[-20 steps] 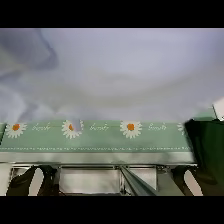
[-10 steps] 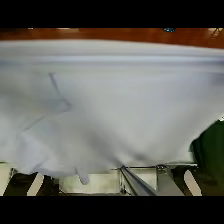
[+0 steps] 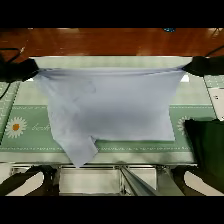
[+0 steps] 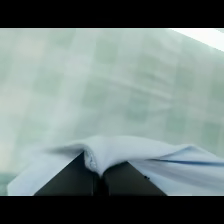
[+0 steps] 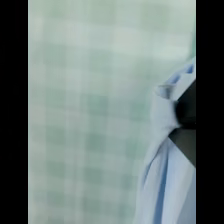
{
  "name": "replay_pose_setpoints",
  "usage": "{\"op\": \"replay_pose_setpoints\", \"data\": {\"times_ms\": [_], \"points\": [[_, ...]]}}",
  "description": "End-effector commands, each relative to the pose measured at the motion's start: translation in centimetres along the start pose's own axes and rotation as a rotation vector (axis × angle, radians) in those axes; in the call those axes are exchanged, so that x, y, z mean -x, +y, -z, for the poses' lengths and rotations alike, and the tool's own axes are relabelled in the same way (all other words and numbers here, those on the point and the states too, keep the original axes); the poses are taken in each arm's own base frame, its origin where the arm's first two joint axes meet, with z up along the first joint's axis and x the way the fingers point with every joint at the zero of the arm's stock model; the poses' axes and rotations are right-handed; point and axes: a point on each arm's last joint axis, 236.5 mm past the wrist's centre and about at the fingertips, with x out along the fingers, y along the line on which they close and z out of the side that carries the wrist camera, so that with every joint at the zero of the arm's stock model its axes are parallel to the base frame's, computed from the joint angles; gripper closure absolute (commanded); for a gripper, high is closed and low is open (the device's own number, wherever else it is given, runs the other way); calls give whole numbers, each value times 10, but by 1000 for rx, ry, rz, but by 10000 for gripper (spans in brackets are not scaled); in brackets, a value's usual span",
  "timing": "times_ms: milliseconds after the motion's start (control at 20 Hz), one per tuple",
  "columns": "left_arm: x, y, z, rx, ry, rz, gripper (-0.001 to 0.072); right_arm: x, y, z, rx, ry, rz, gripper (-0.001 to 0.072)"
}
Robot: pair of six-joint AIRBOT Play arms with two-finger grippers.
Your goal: Fold the shirts.
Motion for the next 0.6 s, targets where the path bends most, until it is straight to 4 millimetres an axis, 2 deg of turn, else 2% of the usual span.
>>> {"op": "replay_pose_setpoints", "data": {"times_ms": [0, 150, 300, 400, 550], "points": [[-101, 5, -15, 142, 83, 3, 690, -95, -57, -32, -80, -39, 49, 694], [-146, -8, -32, 173, 166, 37, 690, -144, -73, -44, -158, 54, 19, 694], [-166, -24, -36, 199, 222, 92, 690, -174, -79, -45, -201, 111, 1, 694], [-167, -33, -37, 191, 224, 132, 690, -181, -82, -39, -208, 136, -2, 694], [-157, -34, -33, 162, 252, 141, 690, -171, -85, -39, -186, 147, 2, 693]]}}
